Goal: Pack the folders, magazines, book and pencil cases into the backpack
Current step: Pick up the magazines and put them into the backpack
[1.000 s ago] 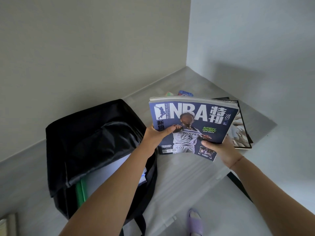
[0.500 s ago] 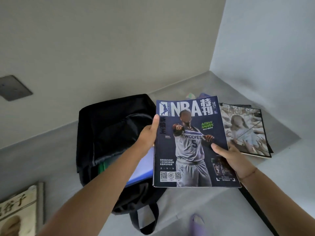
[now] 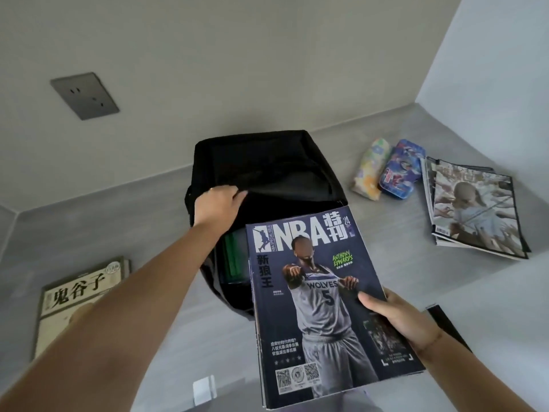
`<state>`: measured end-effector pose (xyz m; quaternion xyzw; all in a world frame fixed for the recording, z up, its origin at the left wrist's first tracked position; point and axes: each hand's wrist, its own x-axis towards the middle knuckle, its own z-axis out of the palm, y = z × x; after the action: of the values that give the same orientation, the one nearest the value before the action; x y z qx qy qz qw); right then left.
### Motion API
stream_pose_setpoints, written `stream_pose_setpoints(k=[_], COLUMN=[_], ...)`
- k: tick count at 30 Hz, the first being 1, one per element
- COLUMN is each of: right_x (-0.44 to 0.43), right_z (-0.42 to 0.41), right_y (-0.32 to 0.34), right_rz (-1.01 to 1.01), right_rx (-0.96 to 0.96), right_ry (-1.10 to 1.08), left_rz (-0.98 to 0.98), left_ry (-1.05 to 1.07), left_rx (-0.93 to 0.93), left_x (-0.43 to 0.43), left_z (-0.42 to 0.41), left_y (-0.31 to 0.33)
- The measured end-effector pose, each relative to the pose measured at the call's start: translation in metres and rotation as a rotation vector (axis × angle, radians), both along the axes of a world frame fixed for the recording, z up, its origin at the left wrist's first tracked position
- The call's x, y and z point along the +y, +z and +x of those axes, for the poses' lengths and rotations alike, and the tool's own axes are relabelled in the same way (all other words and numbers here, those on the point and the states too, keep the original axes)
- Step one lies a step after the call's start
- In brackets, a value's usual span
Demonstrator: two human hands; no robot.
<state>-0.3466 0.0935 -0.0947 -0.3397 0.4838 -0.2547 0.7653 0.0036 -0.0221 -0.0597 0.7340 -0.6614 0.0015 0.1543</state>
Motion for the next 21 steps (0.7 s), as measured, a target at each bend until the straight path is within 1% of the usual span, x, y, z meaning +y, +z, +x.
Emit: stream_pose_setpoints(k=[2, 3, 6, 10, 13, 15, 17, 21], right_x=[0.006, 0.008, 0.005, -0.019, -0.052, -0.075, -0.099, -0.136], right_z=[0.009, 0.014, 0.029, 0.053, 0.066, 0.075, 0.087, 0.114], right_y=[-0.002, -0.003, -0.007, -0.011, -0.01, -0.008, -0.009, -0.013], right_rz=[0.025, 0.037, 0.028, -0.009, 0.004, -0.013, -0.097, -0.304], right_rx=[-0.033, -0.054, -0.077, -0.014, 0.022, 0.088, 0.21, 0.43], right_ry=[0.008, 0.01, 0.018, 0.037, 0.069, 0.106, 0.143, 0.078], left_rz=[-0.096, -0.11, -0.101, -0.094, -0.092, -0.085, -0.073, -0.01], left_ry=[0.182, 0.207, 0.14, 0.042, 0.025, 0.009, -0.008, -0.01], left_rx=[0.194, 0.25, 0.34, 0.321, 0.313, 0.296, 0.274, 0.284], left_x=[-0.013, -0.017, -0.016, -0.007, -0.002, 0.001, 0.003, 0.005], left_z=[0.001, 0.002, 0.003, 0.003, 0.007, 0.007, 0.007, 0.008], left_y=[0.019, 0.026, 0.037, 0.035, 0.034, 0.033, 0.031, 0.021])
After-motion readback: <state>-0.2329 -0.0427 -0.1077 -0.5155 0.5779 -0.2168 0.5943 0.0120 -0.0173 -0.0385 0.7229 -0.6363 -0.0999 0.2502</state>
